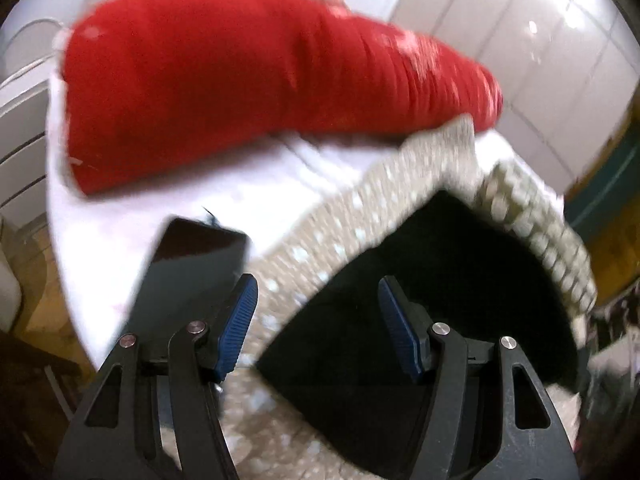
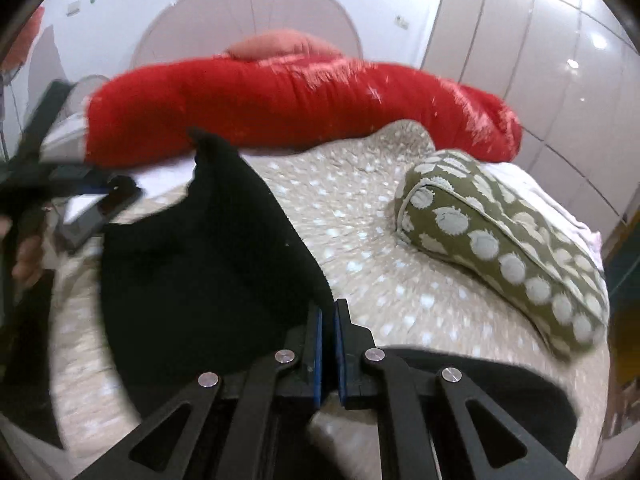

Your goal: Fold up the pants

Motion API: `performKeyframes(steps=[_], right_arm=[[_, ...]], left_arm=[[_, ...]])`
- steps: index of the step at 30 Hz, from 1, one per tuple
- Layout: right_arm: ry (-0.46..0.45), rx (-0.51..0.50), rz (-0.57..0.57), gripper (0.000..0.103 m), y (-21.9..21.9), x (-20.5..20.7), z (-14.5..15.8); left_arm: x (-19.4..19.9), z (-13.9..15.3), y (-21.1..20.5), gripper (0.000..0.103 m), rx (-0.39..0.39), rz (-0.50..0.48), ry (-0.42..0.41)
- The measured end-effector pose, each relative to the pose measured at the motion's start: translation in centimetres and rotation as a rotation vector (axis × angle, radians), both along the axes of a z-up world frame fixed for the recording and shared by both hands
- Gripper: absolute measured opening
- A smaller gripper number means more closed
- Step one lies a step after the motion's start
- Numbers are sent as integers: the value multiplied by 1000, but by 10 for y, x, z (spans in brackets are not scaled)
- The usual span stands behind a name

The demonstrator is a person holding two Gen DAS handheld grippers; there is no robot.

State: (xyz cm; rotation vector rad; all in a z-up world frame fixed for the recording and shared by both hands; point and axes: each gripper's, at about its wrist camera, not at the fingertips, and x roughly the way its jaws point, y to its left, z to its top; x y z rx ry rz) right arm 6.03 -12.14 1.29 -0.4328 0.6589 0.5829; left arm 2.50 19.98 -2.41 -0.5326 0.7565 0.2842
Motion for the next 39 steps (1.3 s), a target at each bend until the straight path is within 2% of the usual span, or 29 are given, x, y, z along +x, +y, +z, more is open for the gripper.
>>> performKeyframes(steps=[2, 3, 7, 8, 10, 13, 15, 17, 18, 20, 22, 24, 27, 29, 34, 36, 37, 38, 39], right_arm=[[26, 55, -19, 5, 1, -41, -4], [48, 60, -39, 5, 4, -48, -10], [176, 98, -106, 5, 21, -82, -61], [190, 100, -125, 5, 26, -87, -73], [152, 106, -170, 7, 28, -94, -81], [183, 177, -185, 13, 16, -96, -71], [193, 206, -177, 23, 6, -94, -62], [156, 244, -215, 40, -10, -89, -44], [142, 261, -238, 44, -15, -85, -38], [141, 302, -294, 46, -28, -72, -28], [196, 345, -286, 46, -31, -63, -25], [210, 360, -206, 46, -17, -72, -28], [126, 255, -94, 46, 16, -95, -33], [41, 122, -12, 46, 50, -108, -40], [-48, 3, 110, 45, 95, -107, -56], [-48, -40, 118, 29, 104, -96, -65], [-6, -48, 119, 13, 108, -87, -71], [27, -32, 114, 6, 109, -79, -74], [50, 8, 102, 6, 105, -76, -72]], left_arm=[[-16, 14, 7, 63, 5, 21, -39], [-25, 21, 9, 63, 11, 34, -56], [-39, 26, 4, 63, 44, 37, -53], [-38, 24, 1, 63, 52, 22, -41], [-33, 19, -12, 63, 60, -26, -14], [-27, 11, -30, 63, 75, -83, 7], [-24, 5, -41, 63, 84, -120, 25], [-23, -2, -45, 63, 81, -131, 43], [-23, -5, -46, 63, 80, -131, 52], [-23, -13, -42, 63, 75, -122, 72], [-24, -18, -32, 63, 65, -97, 91], [-25, -22, -24, 63, 63, -74, 100], [-25, -28, -13, 63, 58, -41, 122], [-25, -31, -7, 63, 41, -31, 130], [-27, -27, -4, 63, 42, -17, 119], [-26, -25, -5, 63, 44, -27, 114], [-25, -24, -6, 63, 45, -31, 113], [-25, -22, -6, 63, 46, -37, 108], [-25, -20, -7, 63, 47, -42, 102]])
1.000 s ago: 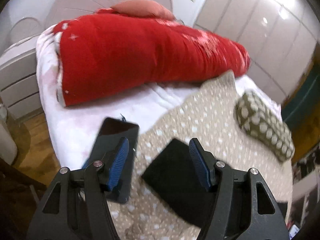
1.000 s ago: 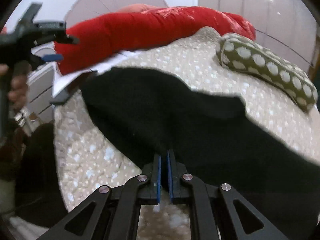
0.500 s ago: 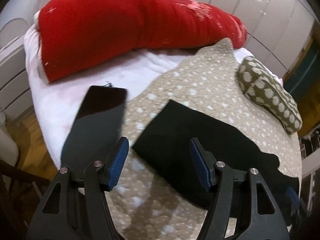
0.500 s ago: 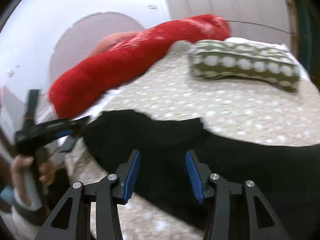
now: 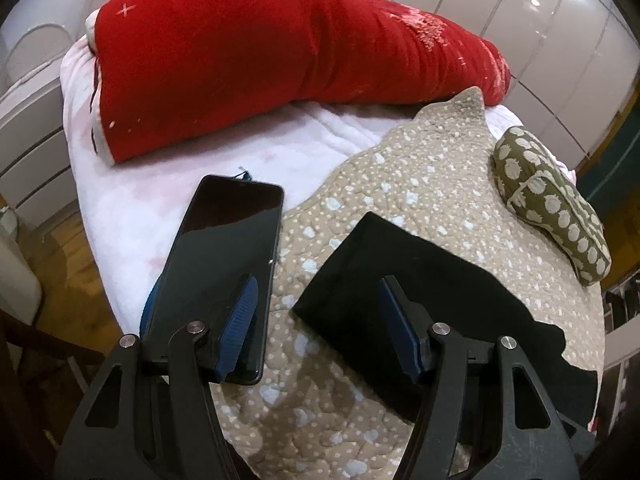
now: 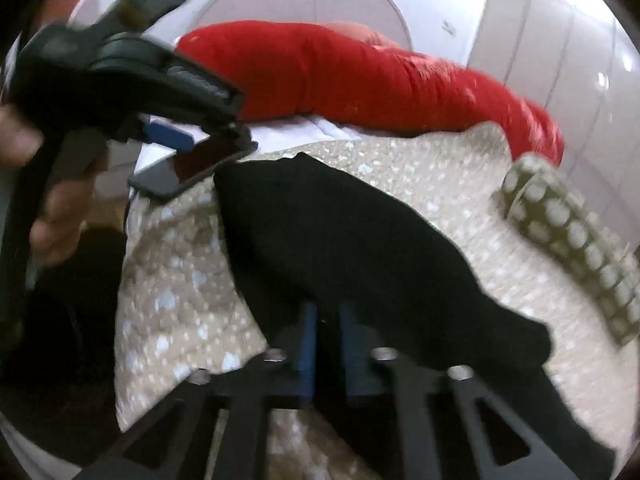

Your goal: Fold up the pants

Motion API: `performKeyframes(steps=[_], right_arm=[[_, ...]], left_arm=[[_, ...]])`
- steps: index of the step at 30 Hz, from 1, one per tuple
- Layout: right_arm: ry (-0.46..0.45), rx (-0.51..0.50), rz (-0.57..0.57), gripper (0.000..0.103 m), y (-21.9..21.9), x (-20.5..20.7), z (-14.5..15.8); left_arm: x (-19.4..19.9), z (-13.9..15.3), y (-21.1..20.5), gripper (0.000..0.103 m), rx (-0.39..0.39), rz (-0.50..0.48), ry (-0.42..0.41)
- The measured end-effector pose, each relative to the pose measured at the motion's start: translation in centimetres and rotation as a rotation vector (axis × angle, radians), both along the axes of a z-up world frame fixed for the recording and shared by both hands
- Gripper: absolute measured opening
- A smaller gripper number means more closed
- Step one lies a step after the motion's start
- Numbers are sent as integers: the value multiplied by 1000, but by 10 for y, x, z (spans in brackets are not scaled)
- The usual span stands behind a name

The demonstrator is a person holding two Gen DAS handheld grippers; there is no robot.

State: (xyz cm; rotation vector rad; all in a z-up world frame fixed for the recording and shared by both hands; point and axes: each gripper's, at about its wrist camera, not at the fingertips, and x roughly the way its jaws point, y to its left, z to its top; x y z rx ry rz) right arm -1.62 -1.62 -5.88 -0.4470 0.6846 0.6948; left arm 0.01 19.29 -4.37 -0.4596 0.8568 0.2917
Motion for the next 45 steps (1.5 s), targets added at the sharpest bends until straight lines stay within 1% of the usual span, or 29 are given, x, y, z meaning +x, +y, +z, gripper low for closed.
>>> performKeyframes(steps=[2, 4, 5, 7, 8, 9, 10, 12, 13, 14, 15, 16, 17, 18, 19, 20, 22, 23, 25, 28, 29, 30, 31, 32, 35, 37, 41, 44, 45], right_arm=[[69, 109, -25, 5, -7, 5, 14], [79, 173, -19, 5, -8, 2, 25], [89, 183, -23, 5, -6, 1, 24], [163, 182, -22, 6, 5, 3, 10], [192, 158, -24, 6, 10, 1, -4], [190, 138, -28, 7, 12, -3, -10], [187, 150, -27, 7, 8, -6, -11], [220, 219, -23, 9, -10, -4, 4], [225, 242, -40, 13, -21, -2, 10], [208, 270, -85, 19, -38, 0, 21], [167, 296, -161, 23, -60, 6, 34], [141, 307, -210, 35, -74, 9, 40], [108, 307, -291, 49, -90, 17, 46], [88, 297, -398, 51, -108, 31, 48], [96, 300, -449, 51, -117, 42, 46], [128, 314, -494, 51, -126, 57, 42], [206, 333, -528, 50, -133, 80, 30], [255, 346, -514, 38, -131, 92, 22], [310, 348, -463, 18, -120, 104, 12], [219, 260, -457, 13, -111, 103, 15], [205, 255, -477, 12, -114, 102, 13], [184, 224, -535, 12, -117, 108, 7], [185, 212, -573, 11, -126, 114, -2], [196, 225, -596, 11, -128, 118, -8], [208, 277, -601, 11, -133, 121, -11], [230, 324, -585, 13, -143, 110, -1], [207, 372, -618, 34, -176, 65, 18], [181, 390, -693, 36, -218, 19, 21], [176, 393, -745, 36, -238, 2, 20]], left_arm=[[-2, 7, -1, 63, 7, 1, -22], [-3, 11, -3, 63, 16, 8, -36], [-2, 12, -5, 63, 19, 8, -39], [2, 11, -11, 63, 18, -5, -32], [4, 8, -16, 63, 16, -20, -21], [7, 6, -22, 63, 12, -44, -13], [7, 5, -27, 63, 13, -58, -11], [9, 3, -39, 63, 35, -81, -3], [10, 2, -43, 63, 40, -89, -1], [11, 1, -47, 63, 42, -96, -3], [12, 0, -50, 63, 45, -101, -4], [14, -3, -54, 63, 52, -104, 1], [15, -5, -56, 63, 60, -105, 6], [17, -8, -59, 63, 70, -106, 14], [19, -12, -62, 63, 81, -108, 25], [20, -16, -64, 63, 94, -110, 39], [20, -21, -66, 63, 112, -114, 52], [20, -22, -67, 63, 118, -115, 54], [20, -24, -68, 63, 125, -117, 56], [20, -29, -64, 63, 126, -108, 56], [21, -31, -62, 63, 126, -102, 55], [23, -34, -62, 63, 127, -96, 57], [24, -36, -63, 63, 139, -95, 59], [25, -36, -65, 64, 159, -97, 59], [24, -37, -71, 64, 208, -104, 66], [24, -35, -69, 64, 197, -98, 65], [17, -23, -67, 64, 148, -93, 34], [12, -12, -71, 64, 115, -114, 5], [11, -9, -74, 64, 109, -119, -1]])
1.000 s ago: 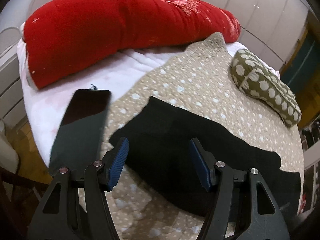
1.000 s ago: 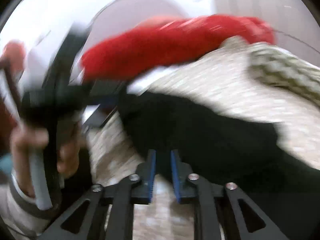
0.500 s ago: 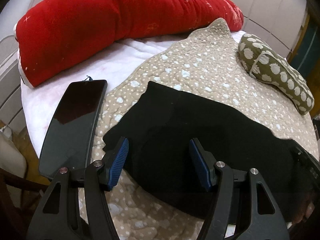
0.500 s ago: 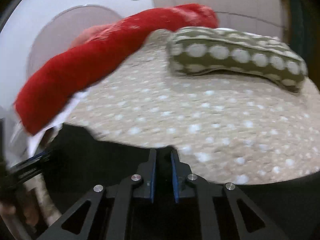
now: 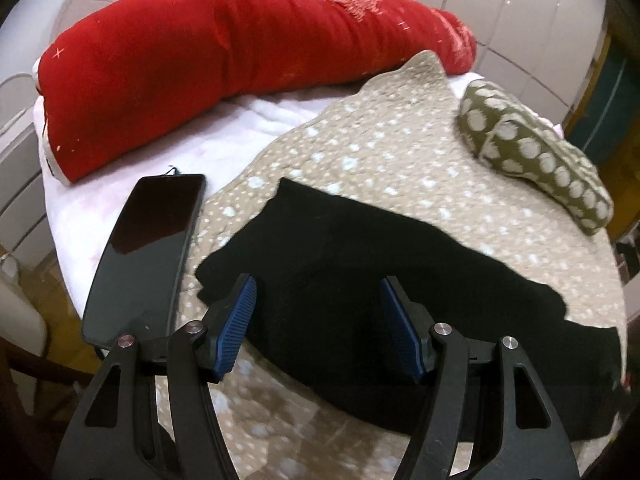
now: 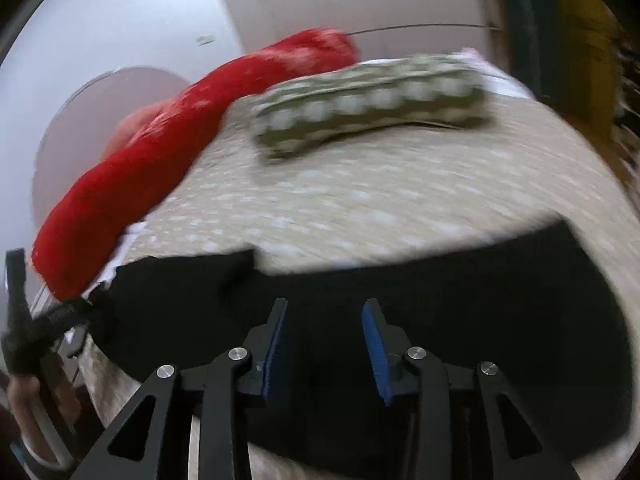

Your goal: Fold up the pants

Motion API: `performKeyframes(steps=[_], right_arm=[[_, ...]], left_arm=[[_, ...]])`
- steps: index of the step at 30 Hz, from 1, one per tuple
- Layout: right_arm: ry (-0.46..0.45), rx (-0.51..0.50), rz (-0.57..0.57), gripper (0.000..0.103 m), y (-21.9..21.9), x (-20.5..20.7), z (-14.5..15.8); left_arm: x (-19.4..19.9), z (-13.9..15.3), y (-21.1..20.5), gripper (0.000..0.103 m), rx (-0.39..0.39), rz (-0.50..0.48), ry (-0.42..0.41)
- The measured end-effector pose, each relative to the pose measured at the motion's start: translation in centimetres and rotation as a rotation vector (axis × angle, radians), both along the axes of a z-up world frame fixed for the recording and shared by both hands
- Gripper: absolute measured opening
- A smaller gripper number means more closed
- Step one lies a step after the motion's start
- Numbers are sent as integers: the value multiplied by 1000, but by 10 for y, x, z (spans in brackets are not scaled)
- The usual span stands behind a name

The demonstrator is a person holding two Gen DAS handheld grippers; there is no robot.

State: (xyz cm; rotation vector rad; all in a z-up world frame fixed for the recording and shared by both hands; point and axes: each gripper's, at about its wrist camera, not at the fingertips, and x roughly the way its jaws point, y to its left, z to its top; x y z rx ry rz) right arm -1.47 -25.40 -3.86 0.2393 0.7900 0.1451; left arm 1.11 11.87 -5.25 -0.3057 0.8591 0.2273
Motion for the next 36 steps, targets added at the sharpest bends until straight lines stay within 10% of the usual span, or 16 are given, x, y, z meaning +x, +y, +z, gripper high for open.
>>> performKeyframes(steps=[13, 15, 17, 21, 26, 36], right_arm=[[17, 262, -306, 41, -128, -32, -30], [3, 269, -306, 7, -128, -25, -28], [-34, 282, -285, 4, -125, -31, -16], [-113, 114, -202, 4, -107, -79, 23], [-12, 101, -218, 4, -115, -90, -2], [18, 29, -452, 17, -149, -113, 9]], left_arm=[[1, -1, -67, 64, -12, -161, 46], [-1, 2, -70, 64, -6, -165, 45], [-2, 4, -68, 64, -5, -165, 38], [-3, 7, -63, 64, -4, -147, 28], [-1, -1, -63, 64, -26, -141, 52], [-7, 3, -69, 64, -21, -165, 37]])
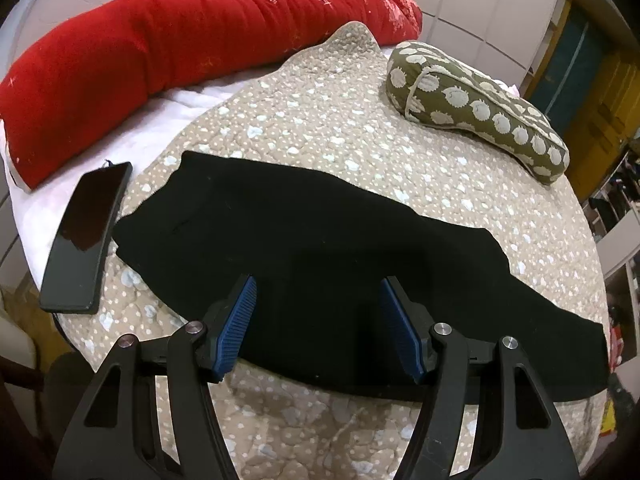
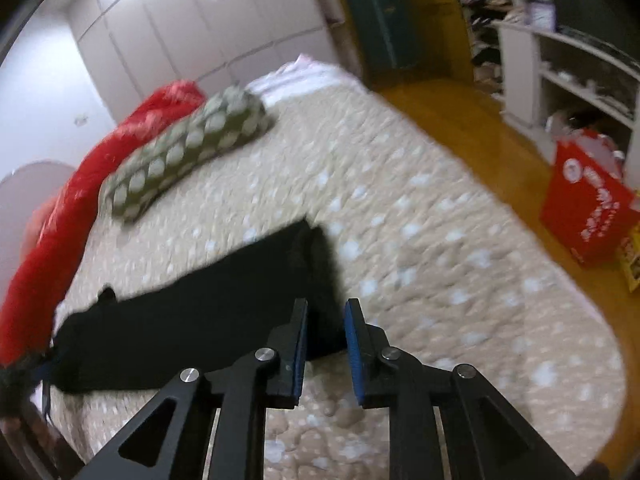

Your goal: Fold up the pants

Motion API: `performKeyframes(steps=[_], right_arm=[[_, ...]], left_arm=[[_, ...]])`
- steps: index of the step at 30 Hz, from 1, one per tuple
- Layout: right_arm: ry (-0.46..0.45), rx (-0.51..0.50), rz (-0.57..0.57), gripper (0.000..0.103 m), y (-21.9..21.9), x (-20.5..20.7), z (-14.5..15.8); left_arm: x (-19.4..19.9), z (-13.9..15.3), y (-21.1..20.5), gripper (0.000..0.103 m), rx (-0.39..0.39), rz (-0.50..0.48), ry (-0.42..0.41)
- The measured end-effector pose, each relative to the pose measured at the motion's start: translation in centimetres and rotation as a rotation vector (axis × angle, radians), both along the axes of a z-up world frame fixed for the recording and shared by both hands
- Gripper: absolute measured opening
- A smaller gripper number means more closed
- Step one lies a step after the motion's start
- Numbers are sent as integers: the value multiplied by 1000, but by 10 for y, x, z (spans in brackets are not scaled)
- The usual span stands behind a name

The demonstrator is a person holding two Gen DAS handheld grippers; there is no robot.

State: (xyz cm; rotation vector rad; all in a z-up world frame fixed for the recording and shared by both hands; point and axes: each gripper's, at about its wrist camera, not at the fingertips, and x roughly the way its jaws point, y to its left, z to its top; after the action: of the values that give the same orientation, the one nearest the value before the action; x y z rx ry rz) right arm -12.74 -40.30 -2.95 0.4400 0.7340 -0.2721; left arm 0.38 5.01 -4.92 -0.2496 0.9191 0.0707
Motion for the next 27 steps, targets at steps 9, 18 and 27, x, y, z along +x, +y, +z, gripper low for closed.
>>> performKeyframes(steps=[9, 18, 27], right_arm=[[-61, 38, 317, 18, 73, 51, 14], [2, 28, 551, 20, 179, 116, -13], [42, -106, 631, 20, 234, 154, -30]], left_arm=[[5, -4, -19, 64, 34, -42, -6], [12, -14, -33, 64, 85, -61, -2], [17, -22, -31, 64, 97, -60, 2]])
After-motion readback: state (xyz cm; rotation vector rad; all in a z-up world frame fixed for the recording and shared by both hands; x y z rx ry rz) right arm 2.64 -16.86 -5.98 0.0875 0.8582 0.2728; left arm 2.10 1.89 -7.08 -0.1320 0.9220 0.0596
